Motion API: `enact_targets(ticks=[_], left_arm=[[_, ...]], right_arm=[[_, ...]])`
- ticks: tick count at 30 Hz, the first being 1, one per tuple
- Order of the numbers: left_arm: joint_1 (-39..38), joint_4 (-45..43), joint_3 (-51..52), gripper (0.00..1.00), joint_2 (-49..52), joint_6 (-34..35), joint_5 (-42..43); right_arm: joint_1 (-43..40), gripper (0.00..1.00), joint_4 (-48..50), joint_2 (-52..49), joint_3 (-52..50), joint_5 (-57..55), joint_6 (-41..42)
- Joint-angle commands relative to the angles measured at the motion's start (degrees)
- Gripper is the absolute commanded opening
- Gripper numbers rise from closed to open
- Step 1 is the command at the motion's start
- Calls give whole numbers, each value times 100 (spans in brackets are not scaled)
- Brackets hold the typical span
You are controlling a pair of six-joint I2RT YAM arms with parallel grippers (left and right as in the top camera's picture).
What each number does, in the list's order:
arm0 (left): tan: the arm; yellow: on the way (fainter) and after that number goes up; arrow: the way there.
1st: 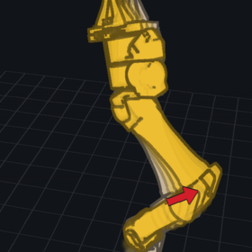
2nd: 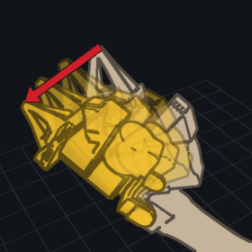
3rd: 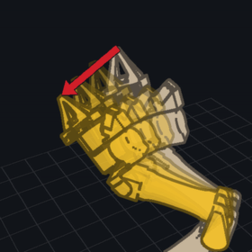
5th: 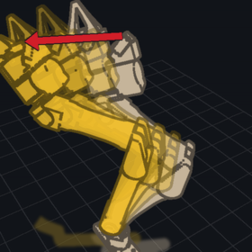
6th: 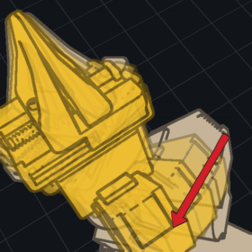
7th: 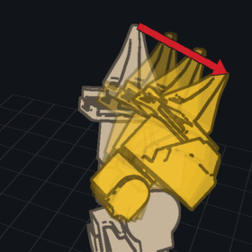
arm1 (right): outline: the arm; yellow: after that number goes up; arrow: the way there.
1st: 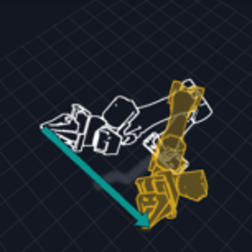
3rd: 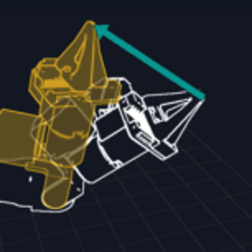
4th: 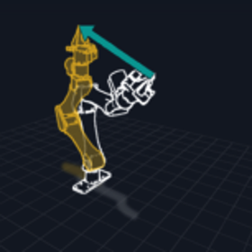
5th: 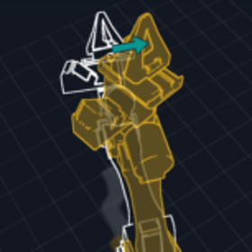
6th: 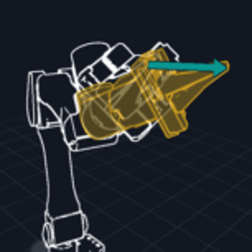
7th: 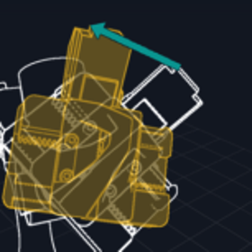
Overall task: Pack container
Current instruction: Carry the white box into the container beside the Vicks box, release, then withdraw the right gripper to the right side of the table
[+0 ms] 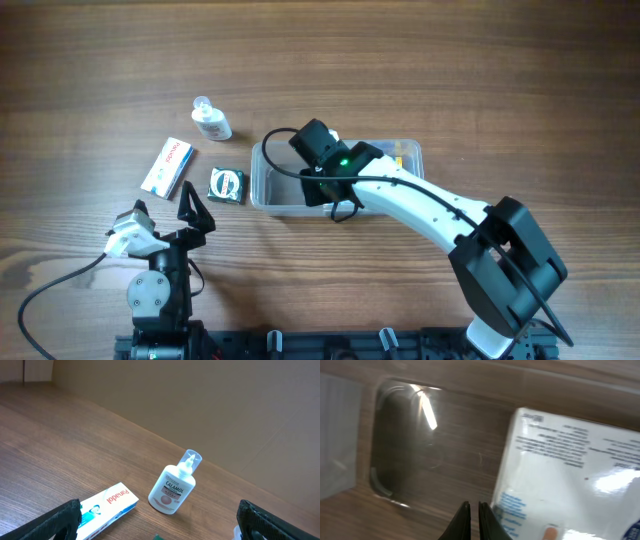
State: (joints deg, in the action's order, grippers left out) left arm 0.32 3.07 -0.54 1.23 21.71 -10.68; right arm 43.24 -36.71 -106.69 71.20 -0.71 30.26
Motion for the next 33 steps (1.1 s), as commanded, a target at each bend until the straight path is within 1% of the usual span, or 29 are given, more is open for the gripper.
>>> enact_targets(ticks=[1,6,7,9,11,12,13,17,21,23,25,27,29,31,33], left_arm=[[-31,15,22,100,-4,-11,-11],[-31,15,22,100,-4,-11,-11],[-31,15,22,100,-4,-11,-11],[-31,15,22,100,-4,-11,-11],[-31,15,22,100,-4,-11,-11],[-31,15,22,100,-4,-11,-11],[-31,15,22,100,-4,-11,-11],[-31,15,22,100,-4,-11,-11],[-31,15,22,100,-4,-11,-11],[-33,15,22,100,-4,-11,-11],[-33,15,22,100,-4,-11,-11],[-31,15,22,100,-4,-11,-11],[-31,15,22,100,-4,-11,-11],[-31,15,22,100,-4,-11,-11],[-31,15,22,100,-4,-11,-11]], right_arm=[[-205,7,-87,-35,55,-308,-26],[-289,8,-365,-35,55,-302,-50],[-286,11,-343,-28,63,-260,-120],[-258,23,-278,-4,116,-170,-317],[-214,32,-260,96,273,-79,-483],[-197,35,-284,164,376,-72,-509],[-192,37,-306,227,459,-63,-546],[-199,41,-409,831,848,-22,-625],[-271,45,-470,1663,929,-35,-612],[-409,47,-568,2243,929,-122,-555],[-632,57,-789,2881,929,-402,-358],[-850,64,-986,3383,929,-678,-262],[-1139,77,-1158,3958,929,-957,-293],[-1412,86,-1290,4472,929,-1211,-339],[-1635,91,-1436,4931,929,-1438,-350]])
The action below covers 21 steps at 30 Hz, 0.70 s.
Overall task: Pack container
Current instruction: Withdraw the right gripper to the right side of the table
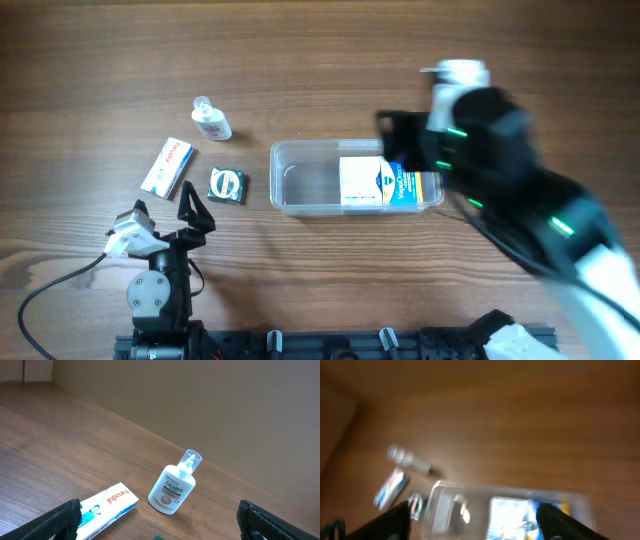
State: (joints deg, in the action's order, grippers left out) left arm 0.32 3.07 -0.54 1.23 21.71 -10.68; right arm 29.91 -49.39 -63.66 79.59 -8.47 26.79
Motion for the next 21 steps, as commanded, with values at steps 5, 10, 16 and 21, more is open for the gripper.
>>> enact_targets(ticks=[5,10,16,21], left_arm=[[-31,15,22,100,-4,-11,-11],[-33,22,22,100,-4,-7,116],[-31,66,22,100,44,-4,813],[-31,337,-127,100,146,212,1130]], right_arm=[[-444,100,-636,1482,87,-1075,-4],[-444,100,-1126,1733,87,-1123,4],[-444,100,-1357,1661,76,-1119,22],[-444,100,-1429,1609,76,-1119,24]])
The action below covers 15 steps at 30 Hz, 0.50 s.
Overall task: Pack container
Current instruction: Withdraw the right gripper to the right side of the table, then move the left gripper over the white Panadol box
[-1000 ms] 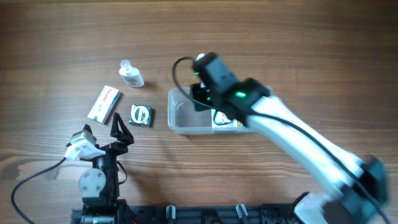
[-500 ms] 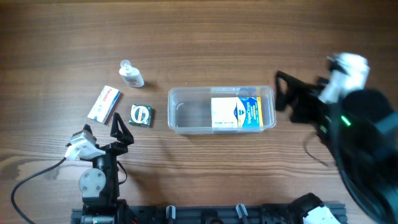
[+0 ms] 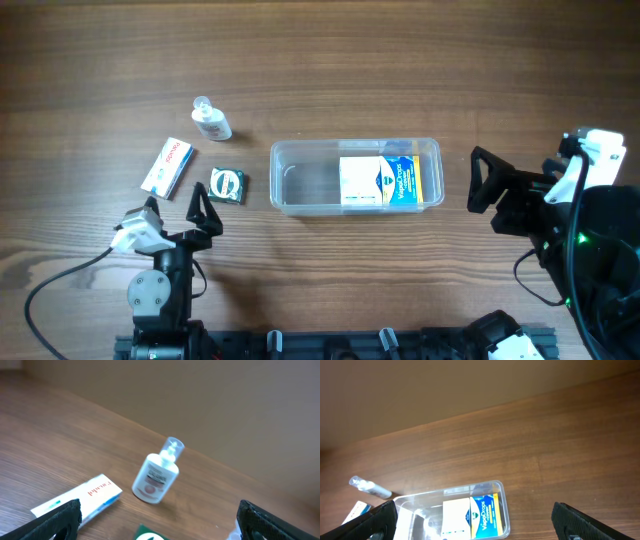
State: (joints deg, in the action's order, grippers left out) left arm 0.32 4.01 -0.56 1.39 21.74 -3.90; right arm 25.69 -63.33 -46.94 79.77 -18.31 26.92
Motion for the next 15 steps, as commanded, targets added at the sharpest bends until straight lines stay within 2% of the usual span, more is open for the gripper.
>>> enact_targets(ticks=[1,3,7,12,15], left_arm=[[-31,396,-243,100,184,398,452],[-33,610,-507,100,339,761,455],[-31,999,-1364,100,1025,796,407],[-31,1985,-2979,100,2533,140,361],[-31,2957,-4304,100,3646,-227,-186]], right_arm=[[-22,100,-37,-85,59,-136,11],[-22,100,-37,-116,59,-136,9],[-22,100,-37,-179,59,-136,9],[-22,99,-37,-243,57,-136,9],[-22,100,-37,-286,57,-136,9]])
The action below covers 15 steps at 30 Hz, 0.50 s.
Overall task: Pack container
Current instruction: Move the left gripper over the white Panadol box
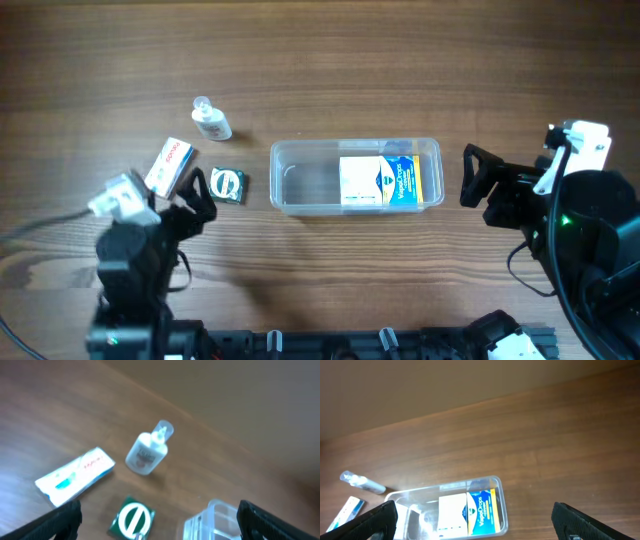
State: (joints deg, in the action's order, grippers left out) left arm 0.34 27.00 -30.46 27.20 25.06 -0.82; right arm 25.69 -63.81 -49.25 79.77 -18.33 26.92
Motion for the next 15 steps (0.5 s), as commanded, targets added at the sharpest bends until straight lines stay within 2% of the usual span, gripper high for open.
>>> enact_targets(ticks=[1,4,6,10,15], left_arm=[[-20,892,-1703,100,1388,-533,-647],[96,1497,-3003,100,2459,-584,-743],[107,1574,-3397,100,2780,-734,-938],[107,1357,-3523,100,3167,-903,-1040],[107,1572,-3523,100,3530,-1012,-1180]], right_arm=[[-22,100,9,-70,57,-133,9],[-22,100,11,-164,57,-133,9],[-22,100,13,-205,57,-133,9],[-22,100,11,-328,57,-133,9],[-22,100,11,-544,57,-133,9]])
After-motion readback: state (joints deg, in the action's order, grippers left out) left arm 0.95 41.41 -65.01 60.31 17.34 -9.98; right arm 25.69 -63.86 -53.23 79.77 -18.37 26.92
